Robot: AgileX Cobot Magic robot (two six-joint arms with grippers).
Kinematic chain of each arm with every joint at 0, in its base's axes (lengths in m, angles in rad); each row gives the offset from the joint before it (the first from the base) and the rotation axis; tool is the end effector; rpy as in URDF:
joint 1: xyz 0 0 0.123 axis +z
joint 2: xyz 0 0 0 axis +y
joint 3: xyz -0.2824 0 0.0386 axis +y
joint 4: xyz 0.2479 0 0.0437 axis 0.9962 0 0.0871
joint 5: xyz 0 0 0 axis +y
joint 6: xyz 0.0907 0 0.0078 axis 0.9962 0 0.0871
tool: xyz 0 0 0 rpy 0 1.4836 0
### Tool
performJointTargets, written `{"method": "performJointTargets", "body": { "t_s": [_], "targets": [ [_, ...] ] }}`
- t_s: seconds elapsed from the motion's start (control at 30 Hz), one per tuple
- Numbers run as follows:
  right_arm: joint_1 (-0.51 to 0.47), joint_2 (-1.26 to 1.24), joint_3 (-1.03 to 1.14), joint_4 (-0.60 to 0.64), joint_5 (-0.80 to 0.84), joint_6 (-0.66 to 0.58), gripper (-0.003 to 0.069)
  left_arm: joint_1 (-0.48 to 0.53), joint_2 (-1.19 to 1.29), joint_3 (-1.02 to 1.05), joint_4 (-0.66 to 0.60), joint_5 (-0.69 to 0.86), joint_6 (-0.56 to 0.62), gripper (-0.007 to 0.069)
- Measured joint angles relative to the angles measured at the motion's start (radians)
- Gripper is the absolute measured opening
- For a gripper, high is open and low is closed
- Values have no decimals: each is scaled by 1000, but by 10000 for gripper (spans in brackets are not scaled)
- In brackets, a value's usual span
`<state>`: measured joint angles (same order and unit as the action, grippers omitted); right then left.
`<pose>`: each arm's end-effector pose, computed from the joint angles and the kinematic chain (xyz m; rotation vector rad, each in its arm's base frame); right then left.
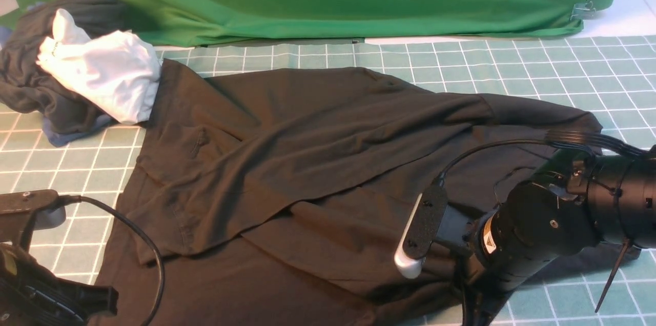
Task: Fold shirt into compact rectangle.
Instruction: 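Grasp the near edge of the shirt at its hem and shoulder corners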
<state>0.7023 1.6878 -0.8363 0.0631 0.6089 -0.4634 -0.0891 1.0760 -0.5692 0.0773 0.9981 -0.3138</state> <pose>0.2157 0.1868 0.1521 -1.5633 2.5004 0.0952 0.1516 -0.0076 0.2180 -0.2792 2.9645 0.0538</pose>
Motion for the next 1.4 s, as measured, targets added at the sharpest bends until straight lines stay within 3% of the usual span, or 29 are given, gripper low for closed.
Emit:
{"method": "performJointTargets", "body": {
  "t_s": [0.2, 0.37, 0.63, 0.87, 1.0, 1.13, 1.23, 1.4],
  "targets": [
    [5, -1, -4, 2, 158, 108, 25, 0, 0, 0, 0, -1, 0, 10],
    [5, -1, -1, 39, 267, 126, 23, 0, 0, 0, 0, 2, 0, 10],
    [6, -32, -1, 71, 265, 134, 22, 2, 0, 6, 4, 20, -23, 10],
    [6, -244, -1, 71, 257, 137, 22, 106, 47, 40, 2, 10, -35, 10],
    [6, -394, 0, 71, 256, 138, 22, 179, 148, 44, -38, -21, 33, 10],
    [6, -462, 0, 71, 254, 138, 22, 186, 212, 44, -77, -53, 116, 18],
    [6, -480, 0, 71, 256, 139, 22, 186, 234, 44, -89, -81, 148, 47],
    [6, -481, 0, 71, 249, 141, 22, 186, 236, 44, -91, -115, 193, 248]
  ]
}}
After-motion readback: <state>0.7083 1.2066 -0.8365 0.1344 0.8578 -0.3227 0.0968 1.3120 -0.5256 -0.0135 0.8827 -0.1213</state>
